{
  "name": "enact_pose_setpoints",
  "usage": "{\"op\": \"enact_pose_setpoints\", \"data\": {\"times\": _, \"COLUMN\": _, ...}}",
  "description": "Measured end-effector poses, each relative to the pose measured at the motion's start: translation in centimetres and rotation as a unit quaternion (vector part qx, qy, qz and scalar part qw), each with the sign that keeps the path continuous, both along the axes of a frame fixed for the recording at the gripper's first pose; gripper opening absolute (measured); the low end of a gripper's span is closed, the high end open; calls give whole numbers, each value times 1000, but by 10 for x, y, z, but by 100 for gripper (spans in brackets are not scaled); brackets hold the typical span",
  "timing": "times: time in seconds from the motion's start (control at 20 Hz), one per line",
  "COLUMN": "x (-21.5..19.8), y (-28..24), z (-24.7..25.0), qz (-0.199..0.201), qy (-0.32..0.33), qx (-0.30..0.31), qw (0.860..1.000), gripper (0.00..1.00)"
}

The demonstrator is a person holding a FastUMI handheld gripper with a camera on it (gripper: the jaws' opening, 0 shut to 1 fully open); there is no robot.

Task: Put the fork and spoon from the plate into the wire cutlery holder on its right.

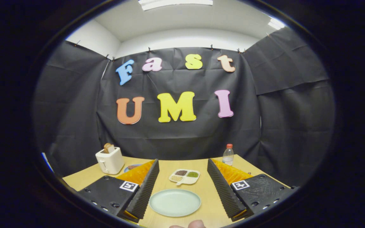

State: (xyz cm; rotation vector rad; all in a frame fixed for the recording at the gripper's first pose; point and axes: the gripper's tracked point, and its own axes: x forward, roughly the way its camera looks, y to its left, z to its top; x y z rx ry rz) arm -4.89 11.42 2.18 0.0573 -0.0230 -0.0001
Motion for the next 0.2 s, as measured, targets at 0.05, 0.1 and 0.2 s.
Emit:
{"op": "enact_pose_setpoints", "data": {"times": 0.05, "x": -2, "y": -1, "z": -2, "qz": 0, "qy": 0, "qx": 0, "qw": 1000, "gripper": 92}}
{"op": "enact_pose_setpoints", "data": {"times": 0.1, "x": -2, "y": -2, "z": -3, "qz": -1, "qy": 1, "qx": -1, "qw": 1000, "gripper": 92}}
{"op": "enact_pose_setpoints", "data": {"times": 0.2, "x": -1, "y": -4, "z": -5, "qz": -3, "qy": 4, "qx": 1, "qw": 1000, "gripper": 92}}
